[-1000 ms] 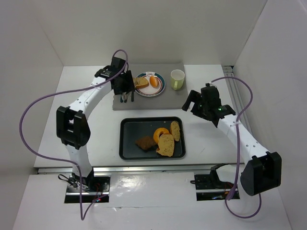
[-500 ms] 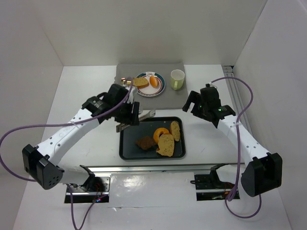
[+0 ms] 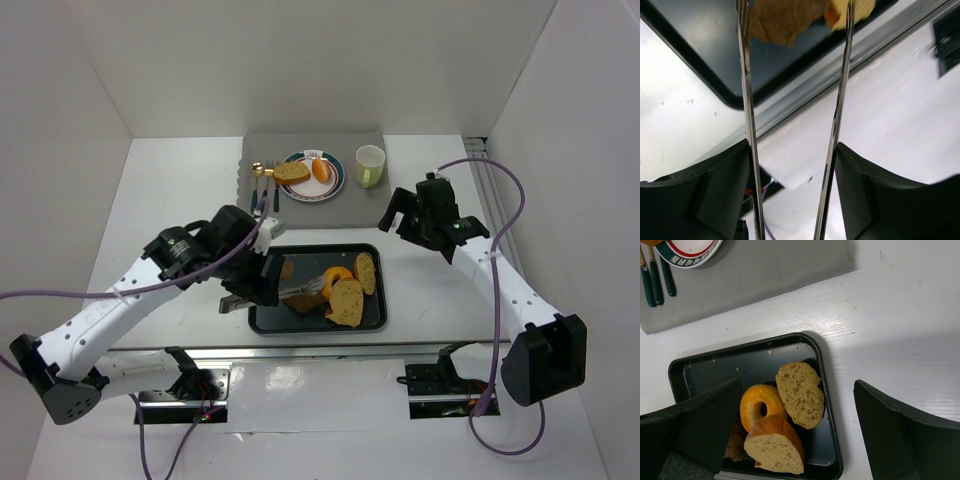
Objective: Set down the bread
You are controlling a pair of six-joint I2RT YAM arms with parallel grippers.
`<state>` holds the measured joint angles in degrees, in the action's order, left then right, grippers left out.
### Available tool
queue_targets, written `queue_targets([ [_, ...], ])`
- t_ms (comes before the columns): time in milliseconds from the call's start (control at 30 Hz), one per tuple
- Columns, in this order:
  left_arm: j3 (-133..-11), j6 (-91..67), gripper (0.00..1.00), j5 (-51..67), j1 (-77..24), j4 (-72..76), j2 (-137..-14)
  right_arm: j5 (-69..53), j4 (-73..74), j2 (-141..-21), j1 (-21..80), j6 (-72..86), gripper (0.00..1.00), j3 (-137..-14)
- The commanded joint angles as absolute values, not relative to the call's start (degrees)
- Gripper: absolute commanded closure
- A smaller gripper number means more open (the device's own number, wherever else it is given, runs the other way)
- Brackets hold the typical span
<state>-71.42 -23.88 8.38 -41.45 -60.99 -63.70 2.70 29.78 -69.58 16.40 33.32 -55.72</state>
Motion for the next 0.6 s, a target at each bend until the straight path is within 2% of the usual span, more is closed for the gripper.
queue_targets([
  [0, -71.1, -25.0, 0.23, 5.9, -45.3, -66.9, -65.1, 2.9, 28.9, -69.6, 17.1, 31.9, 0.00, -58.5],
  [133, -70.5, -27.1, 0.23, 2.5, -47.6, -69.4, -65.1, 1.3, 28.4, -71.2, 17.1, 31.9, 0.00, -59.2],
  [333, -69.1, -27.5, 0.21, 3.4, -48.8, -68.9, -65.1, 0.8, 27.2, -72.5, 17.6, 31.9, 0.00, -59.7],
  [567, -70.3, -27.0, 0.21, -3.6, -49.9, -67.7, -72.1, 1.3, 26.7, -73.0, 17.6, 31.9, 0.00, -60.2],
])
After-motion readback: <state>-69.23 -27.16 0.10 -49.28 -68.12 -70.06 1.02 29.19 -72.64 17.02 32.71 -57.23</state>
